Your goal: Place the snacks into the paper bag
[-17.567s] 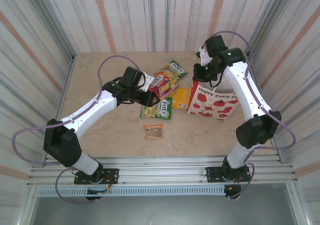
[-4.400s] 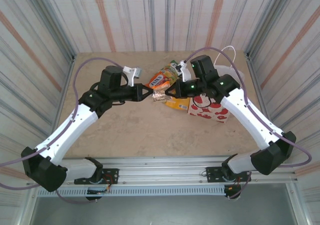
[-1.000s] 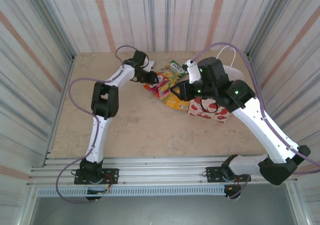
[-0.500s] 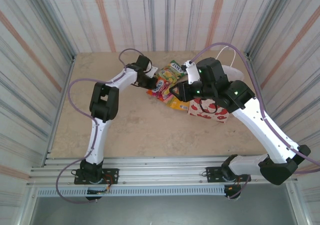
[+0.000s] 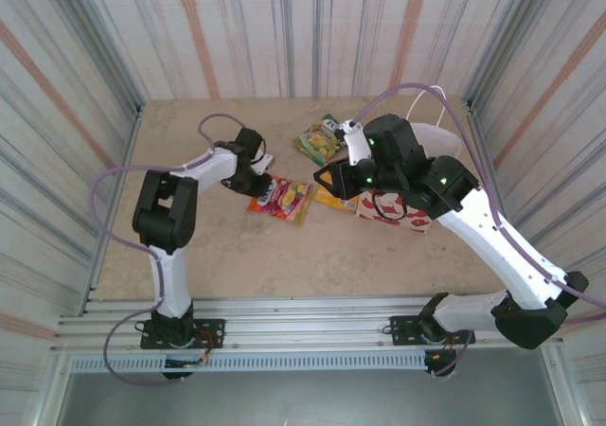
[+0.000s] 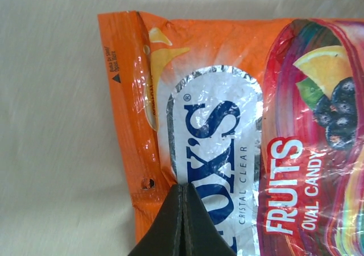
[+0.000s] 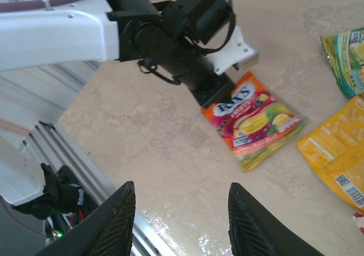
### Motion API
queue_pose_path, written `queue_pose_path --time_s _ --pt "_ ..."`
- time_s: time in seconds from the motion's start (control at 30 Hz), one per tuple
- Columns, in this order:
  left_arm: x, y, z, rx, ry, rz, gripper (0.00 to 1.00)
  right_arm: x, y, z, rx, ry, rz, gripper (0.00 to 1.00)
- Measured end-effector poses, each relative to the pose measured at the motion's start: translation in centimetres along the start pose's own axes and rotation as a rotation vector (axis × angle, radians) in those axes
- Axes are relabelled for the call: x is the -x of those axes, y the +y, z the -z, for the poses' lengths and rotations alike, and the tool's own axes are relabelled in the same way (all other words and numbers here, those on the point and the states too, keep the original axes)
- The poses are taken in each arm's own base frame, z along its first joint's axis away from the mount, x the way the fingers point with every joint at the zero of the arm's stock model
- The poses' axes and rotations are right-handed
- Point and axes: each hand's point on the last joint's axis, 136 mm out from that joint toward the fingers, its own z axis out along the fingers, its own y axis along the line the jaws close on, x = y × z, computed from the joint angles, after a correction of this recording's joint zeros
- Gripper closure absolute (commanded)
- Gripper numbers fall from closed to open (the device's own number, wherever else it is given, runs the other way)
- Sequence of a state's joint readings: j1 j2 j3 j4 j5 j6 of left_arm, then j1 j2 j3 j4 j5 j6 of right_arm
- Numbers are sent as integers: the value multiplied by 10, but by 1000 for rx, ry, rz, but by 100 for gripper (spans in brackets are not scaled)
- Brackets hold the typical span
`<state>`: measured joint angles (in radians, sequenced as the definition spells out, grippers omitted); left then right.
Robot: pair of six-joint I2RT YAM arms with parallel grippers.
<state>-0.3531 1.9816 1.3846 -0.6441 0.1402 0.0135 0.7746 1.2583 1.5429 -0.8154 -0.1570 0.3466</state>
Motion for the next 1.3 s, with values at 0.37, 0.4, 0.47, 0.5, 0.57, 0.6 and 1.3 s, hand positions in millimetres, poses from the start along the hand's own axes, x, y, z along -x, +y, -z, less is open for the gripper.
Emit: queue_pose_path --time_s 0.37,0.4,0.47,0.5,0.57,0.6,1.3 --pt "-13 1 62 23 -62 130 46 5 10 -4 16 2 15 54" --pt "-11 1 65 25 -69 138 47 5 10 -6 15 6 14 54" --pt "-8 3 65 33 -69 154 46 4 9 -9 13 12 13 54" --pt "-7 4 64 37 -62 161 46 4 9 -9 12 14 13 54" --pt "-7 6 57 41 -42 177 46 4 9 -10 13 16 13 54" --pt "-8 7 53 41 -30 184 46 3 9 -10 13 17 14 54" --pt "-27 9 5 36 91 240 52 1 10 -9 13 26 15 54"
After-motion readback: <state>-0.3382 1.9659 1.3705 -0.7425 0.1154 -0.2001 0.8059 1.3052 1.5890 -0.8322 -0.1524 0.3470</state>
